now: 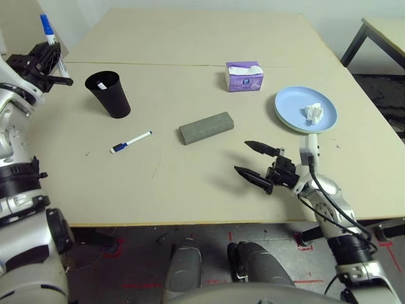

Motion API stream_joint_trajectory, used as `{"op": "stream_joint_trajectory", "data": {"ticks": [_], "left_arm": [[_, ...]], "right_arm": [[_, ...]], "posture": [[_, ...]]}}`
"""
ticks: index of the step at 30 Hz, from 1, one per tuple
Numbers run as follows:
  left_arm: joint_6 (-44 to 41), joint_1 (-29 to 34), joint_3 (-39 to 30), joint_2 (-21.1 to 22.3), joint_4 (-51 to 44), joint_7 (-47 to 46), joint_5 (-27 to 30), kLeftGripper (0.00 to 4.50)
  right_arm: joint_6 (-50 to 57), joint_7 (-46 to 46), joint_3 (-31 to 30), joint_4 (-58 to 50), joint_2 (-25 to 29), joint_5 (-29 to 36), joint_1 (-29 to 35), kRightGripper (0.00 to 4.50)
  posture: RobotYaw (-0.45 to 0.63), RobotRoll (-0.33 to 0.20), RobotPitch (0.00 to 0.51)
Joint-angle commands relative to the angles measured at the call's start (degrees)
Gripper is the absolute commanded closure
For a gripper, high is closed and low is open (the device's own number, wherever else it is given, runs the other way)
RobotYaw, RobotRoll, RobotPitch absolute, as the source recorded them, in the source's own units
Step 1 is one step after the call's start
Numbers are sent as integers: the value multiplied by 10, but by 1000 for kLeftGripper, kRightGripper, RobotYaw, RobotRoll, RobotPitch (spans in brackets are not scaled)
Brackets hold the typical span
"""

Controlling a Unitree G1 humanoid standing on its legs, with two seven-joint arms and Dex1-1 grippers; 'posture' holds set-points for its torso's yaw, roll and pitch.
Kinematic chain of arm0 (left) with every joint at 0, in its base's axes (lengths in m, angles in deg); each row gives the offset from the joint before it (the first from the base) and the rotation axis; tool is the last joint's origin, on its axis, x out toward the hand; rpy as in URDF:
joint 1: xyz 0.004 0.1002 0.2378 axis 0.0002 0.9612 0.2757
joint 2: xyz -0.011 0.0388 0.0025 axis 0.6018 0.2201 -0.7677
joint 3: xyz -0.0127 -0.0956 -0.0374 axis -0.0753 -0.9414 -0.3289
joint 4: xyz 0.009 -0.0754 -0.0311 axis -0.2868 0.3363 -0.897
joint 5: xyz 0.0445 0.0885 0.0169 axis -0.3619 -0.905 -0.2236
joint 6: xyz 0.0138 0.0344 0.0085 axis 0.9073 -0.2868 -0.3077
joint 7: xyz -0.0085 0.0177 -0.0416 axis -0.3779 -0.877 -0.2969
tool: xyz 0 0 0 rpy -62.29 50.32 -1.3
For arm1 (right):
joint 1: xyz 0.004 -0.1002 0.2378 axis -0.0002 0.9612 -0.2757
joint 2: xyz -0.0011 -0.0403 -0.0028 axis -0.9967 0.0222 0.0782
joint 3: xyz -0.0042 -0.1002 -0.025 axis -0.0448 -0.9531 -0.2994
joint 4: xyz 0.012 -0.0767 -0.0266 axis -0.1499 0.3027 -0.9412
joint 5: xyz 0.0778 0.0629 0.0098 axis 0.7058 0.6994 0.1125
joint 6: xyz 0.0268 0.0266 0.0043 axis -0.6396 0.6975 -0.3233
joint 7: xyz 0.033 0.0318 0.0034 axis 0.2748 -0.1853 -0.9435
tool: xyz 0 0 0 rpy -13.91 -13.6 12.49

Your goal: Organize and tidy the items on the table.

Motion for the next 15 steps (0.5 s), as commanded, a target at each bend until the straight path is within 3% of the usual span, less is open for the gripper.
{"op": "stream_joint_trajectory", "data": {"ticks": [1, 15], "left_arm": [[45, -15, 15, 0, 58, 12, -17, 4229], [179, -89, 41, -18, 258, 27, -40, 4229]], "right_arm": [[10, 6, 4, -18, 8, 1, 14, 0], [12, 12, 10, -37, 22, 1, 28, 0]], "posture": [[-6, 0, 144], [-48, 0, 128]]}}
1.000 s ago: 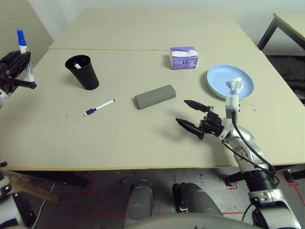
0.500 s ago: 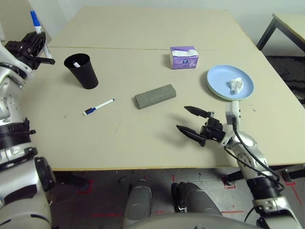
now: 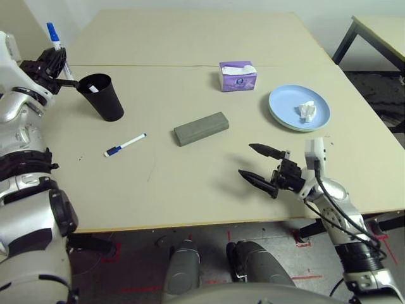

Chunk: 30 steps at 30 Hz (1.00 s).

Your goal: Organize and tidy the items on the table.

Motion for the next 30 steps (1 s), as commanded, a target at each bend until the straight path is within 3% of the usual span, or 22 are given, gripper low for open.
{"op": "stream_joint_trajectory", "data": {"ticks": [1, 19, 30], "left_arm": [[26, -22, 12, -7, 42, 5, -14, 4229], [68, -4, 14, -1, 95, -3, -21, 4229], [68, 7, 10, 12, 91, -9, -17, 657]], "right_arm": [[4, 5, 2, -10, 4, 0, 11, 0], [7, 19, 6, -31, 7, 3, 28, 0], [10, 13, 3, -30, 5, 12, 20, 0]], "posture": [[-50, 0, 128], [-73, 0, 126], [-54, 0, 126]]}}
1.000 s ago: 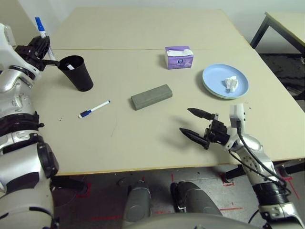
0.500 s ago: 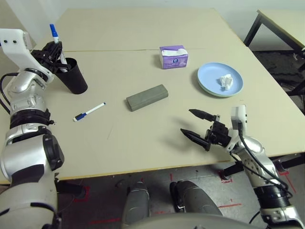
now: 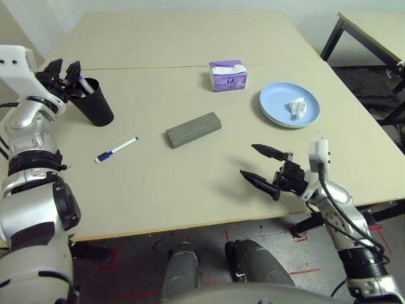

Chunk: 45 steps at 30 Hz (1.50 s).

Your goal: Organize and tidy the items on the table.

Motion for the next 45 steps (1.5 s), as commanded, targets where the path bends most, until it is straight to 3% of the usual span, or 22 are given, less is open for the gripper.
{"op": "stream_joint_trajectory", "data": {"ticks": [1, 2, 11, 24, 34, 39, 45], "left_arm": [[1, 8, -5, 8, 1, -2, -1, 325], [0, 9, -5, 9, 0, -1, -1, 9], [-23, 27, -9, 28, -38, 48, 16, 9], [-233, 130, -11, 189, -226, 287, 78, 9], [-387, 297, -1, 301, -398, 477, 112, 9], [-408, 317, 31, 299, -436, 458, 89, 9], [-419, 288, 83, 277, -424, 411, 46, 9]], "right_arm": [[3, -2, 0, -4, 2, 2, -2, 0], [3, -3, 1, -2, 2, 2, -5, 0], [-15, -32, 7, 15, 8, 5, -35, 0], [-95, -219, -54, 87, 7, 6, -81, 0], [-121, -262, -51, 157, -18, 3, -132, 0], [-122, -217, -40, 167, -32, -11, -141, 0], [-108, -127, -27, 144, -31, -36, -123, 0]], "posture": [[-53, 0, 126], [-50, 0, 127], [-30, 0, 134], [64, 0, 159], [89, 0, 160], [68, 0, 156], [32, 0, 149]]}}
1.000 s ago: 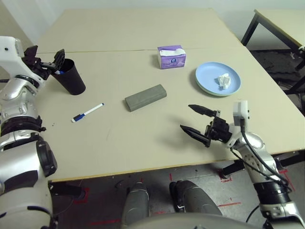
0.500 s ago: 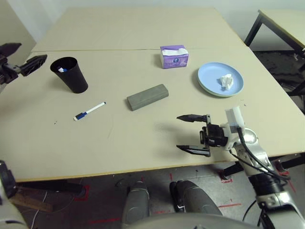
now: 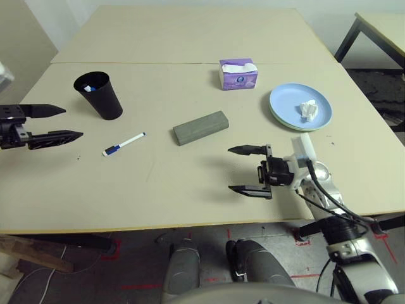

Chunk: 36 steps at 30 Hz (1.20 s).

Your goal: Organize and tidy the items on the table.

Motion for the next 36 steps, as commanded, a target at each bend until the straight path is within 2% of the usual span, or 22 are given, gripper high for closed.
{"op": "stream_joint_trajectory", "data": {"ticks": [1, 10, 19, 36], "left_arm": [[-10, -20, 38, -13, 9, -26, -32, 9], [-21, -81, 120, -59, 35, -44, -91, 9], [-32, -166, 209, -105, 81, -26, -157, 9], [-8, -213, 253, -164, 173, -28, -230, 9]], "right_arm": [[13, 49, 11, -24, 3, -15, 25, 0], [30, 106, -6, -87, 2, -24, 81, 0], [30, 135, -14, -97, 0, -34, 88, 0], [28, 145, -11, -103, -2, -30, 97, 0]], "posture": [[26, 0, 149], [-21, 0, 142], [-57, 0, 146], [-88, 0, 141]]}}
